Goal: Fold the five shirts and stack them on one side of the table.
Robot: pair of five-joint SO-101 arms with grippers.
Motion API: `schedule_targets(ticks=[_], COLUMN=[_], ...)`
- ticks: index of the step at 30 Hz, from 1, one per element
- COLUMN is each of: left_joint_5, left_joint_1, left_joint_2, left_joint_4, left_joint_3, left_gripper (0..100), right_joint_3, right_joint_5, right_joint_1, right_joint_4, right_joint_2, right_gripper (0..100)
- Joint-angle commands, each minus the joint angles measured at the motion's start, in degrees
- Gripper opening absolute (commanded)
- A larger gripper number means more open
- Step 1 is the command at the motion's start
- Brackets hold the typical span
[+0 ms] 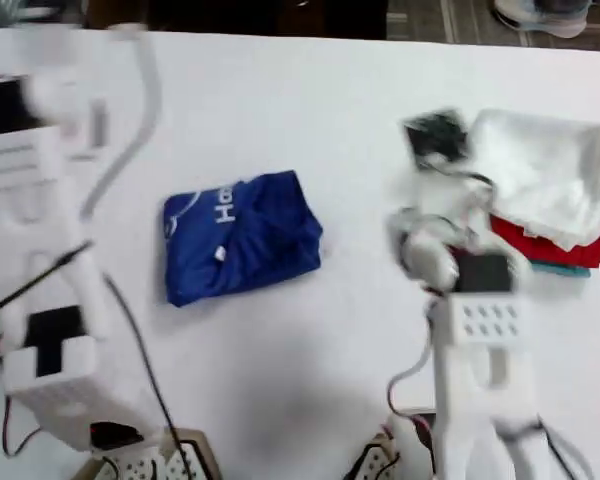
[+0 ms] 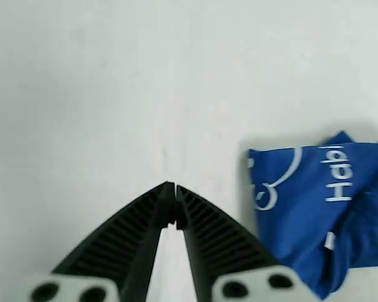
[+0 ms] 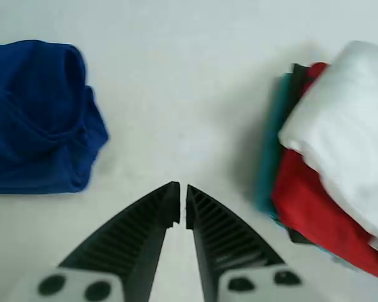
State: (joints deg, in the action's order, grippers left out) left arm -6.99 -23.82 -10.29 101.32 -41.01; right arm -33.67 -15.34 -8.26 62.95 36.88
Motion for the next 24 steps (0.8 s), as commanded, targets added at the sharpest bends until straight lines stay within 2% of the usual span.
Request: schedule_targets(ticks=[1,6,13,19,24], left_joint_5=[-3.8,-7.6,-13.8,-16.3,-16.6], left_joint_1=[-10.4,-22.8,-37.5,-42.9,-44.2], left_joint_2=[3.3,3.3,3.3,3.3,3.3], left_joint_4=[0.6,0.4,-6.2,-9.2,-9.2], left_joint_3=[3.7,12.6,24.1,29.4,29.1], left_gripper=[3,3,3,3,3], right_joint_3=[14.2,37.7,54.8,62.3,63.0], right_joint_5=[5.3,7.7,8.0,8.1,8.1], right_joint_1=[-10.6,-22.0,-30.5,-31.7,-30.7], right_joint_4=[0.9,6.7,7.0,7.3,11.0], right_joint_2=[-16.2,-37.1,-59.3,-72.1,-75.0], right_gripper=[2.2,2.2,2.2,2.2,2.2])
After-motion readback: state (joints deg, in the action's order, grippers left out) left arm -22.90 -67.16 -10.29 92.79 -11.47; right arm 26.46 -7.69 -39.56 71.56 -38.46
